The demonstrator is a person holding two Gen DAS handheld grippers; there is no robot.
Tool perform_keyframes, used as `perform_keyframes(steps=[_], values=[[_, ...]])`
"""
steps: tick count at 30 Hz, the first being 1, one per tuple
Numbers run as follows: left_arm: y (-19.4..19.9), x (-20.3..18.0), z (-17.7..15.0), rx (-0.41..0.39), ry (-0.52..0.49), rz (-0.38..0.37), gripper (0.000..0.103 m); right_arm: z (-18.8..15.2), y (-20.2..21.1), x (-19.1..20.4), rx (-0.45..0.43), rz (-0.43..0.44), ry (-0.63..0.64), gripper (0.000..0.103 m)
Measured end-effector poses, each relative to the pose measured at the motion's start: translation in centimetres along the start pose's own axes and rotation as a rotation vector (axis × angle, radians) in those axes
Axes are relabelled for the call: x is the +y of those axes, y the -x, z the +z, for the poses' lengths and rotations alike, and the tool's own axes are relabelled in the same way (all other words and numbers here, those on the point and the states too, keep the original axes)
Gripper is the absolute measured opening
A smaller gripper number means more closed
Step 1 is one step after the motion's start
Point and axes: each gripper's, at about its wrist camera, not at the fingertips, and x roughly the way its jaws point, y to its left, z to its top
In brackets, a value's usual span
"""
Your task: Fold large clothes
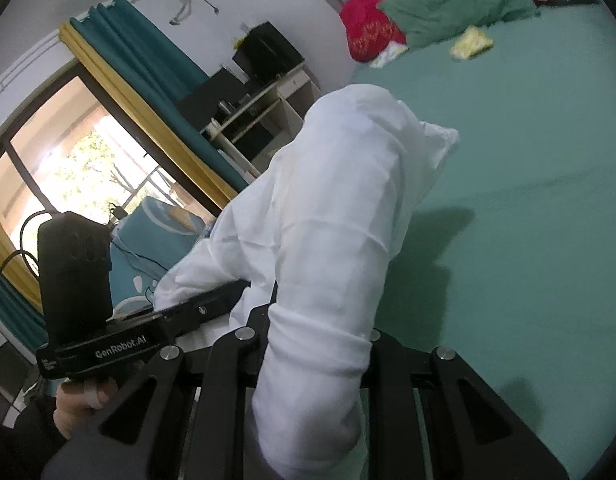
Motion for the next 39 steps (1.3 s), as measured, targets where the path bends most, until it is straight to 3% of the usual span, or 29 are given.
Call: perform_keyframes(steps=[3, 6, 8, 10, 15, 21, 27, 30, 39], values=[[-2.3, 1.8, -0.4, 0.088, 0.084, 0.03, 0.023, -0.5, -2.6, -1.7, 0.073, -0.049, -0.036, 0.023], [-3.8, 2.1, -0.5, 0.154, 0.094, 0.039, 0.026, -0.8, -3.0, -3.9, 0.116, -0.085, -0.094, 0.038], [-3.7, 1.9, -0.4, 0.157, 0.085, 0.044, 0.028, -0.7, -2.3, -4.3, 0.126, -0.083, -0.087, 0.04], [-3.4, 2.1, -0.4, 0.156, 0.108, 0.038, 0.031, -0.6, -1.4, -4.0, 0.131, -0.128, -0.052, 0.053], [-1.8, 2.6, -1.3, 0.152, 0.19, 0.022, 0.034, -0.6, 1.1, -4.0, 0.17, -0.227, -0.021, 0.069], [1.7, 2.4, -3.6, 0.129, 0.236, 0.099, 0.037, -1.4, 4.8, -3.8, 0.204, -0.314, -0.001, 0.084], [4.9, 0.6, -4.6, 0.079, 0.202, 0.186, 0.042, -2.4, 9.7, -3.0, 0.242, -0.353, 0.032, 0.087], [6.5, -0.3, -4.7, 0.05, 0.209, 0.213, 0.055, -3.4, 12.6, -3.1, 0.246, -0.354, 0.026, 0.087], [10.0, -4.1, -6.3, 0.02, 0.188, 0.248, 0.056, -5.0, 17.3, -2.2, 0.24, -0.374, -0.008, 0.087]])
